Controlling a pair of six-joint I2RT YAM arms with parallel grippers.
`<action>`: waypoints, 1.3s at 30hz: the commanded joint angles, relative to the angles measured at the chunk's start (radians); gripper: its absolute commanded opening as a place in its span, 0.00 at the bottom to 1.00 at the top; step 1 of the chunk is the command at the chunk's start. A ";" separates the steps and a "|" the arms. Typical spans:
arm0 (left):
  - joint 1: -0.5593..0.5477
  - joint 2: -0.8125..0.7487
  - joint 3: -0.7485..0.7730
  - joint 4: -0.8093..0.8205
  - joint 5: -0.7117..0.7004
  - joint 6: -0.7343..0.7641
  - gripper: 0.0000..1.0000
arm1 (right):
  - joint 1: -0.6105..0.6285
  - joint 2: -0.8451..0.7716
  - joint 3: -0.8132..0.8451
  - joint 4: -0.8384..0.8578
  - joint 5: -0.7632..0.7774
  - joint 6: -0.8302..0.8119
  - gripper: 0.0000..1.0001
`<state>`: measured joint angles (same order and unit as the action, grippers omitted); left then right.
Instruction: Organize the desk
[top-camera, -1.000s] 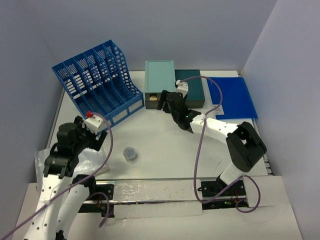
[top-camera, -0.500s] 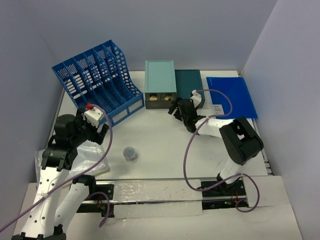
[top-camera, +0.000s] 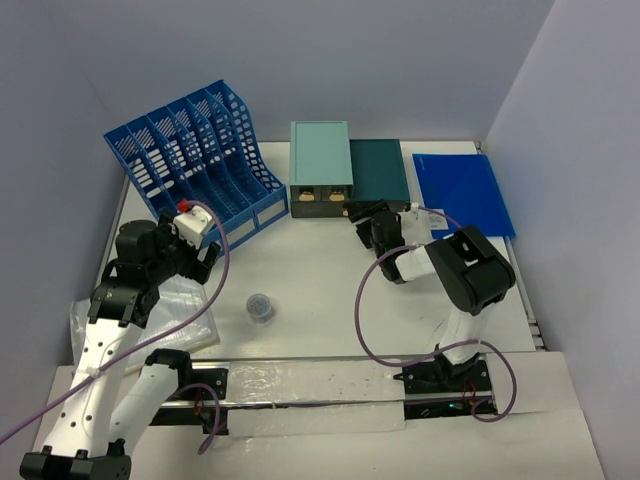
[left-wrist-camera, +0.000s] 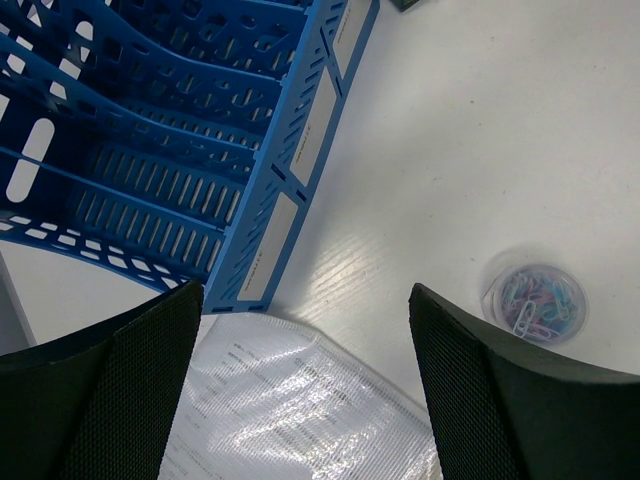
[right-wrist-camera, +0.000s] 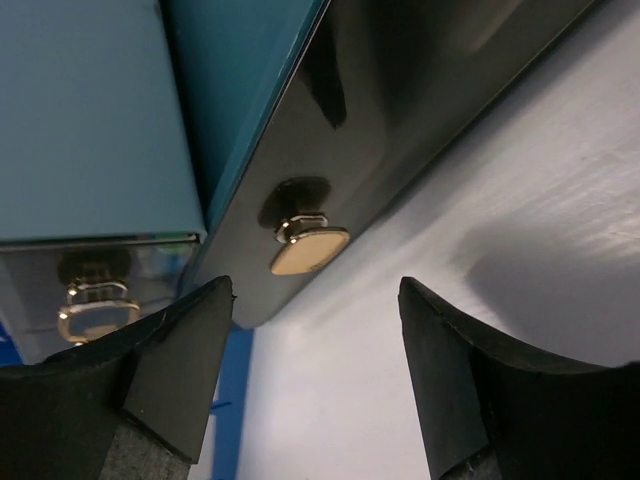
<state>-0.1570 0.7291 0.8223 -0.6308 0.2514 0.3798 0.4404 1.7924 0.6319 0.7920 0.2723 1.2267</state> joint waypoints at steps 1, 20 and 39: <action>0.005 -0.007 0.035 0.055 0.032 0.013 0.90 | -0.002 0.045 0.004 0.164 0.041 0.113 0.73; 0.005 0.007 0.039 0.052 0.050 0.021 0.89 | 0.000 0.241 -0.016 0.468 0.078 0.269 0.58; 0.005 0.015 0.026 0.060 0.039 0.033 0.89 | -0.001 0.291 0.009 0.481 0.086 0.284 0.35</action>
<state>-0.1570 0.7475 0.8223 -0.6211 0.2737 0.4033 0.4404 2.0727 0.6247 1.2438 0.3210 1.5224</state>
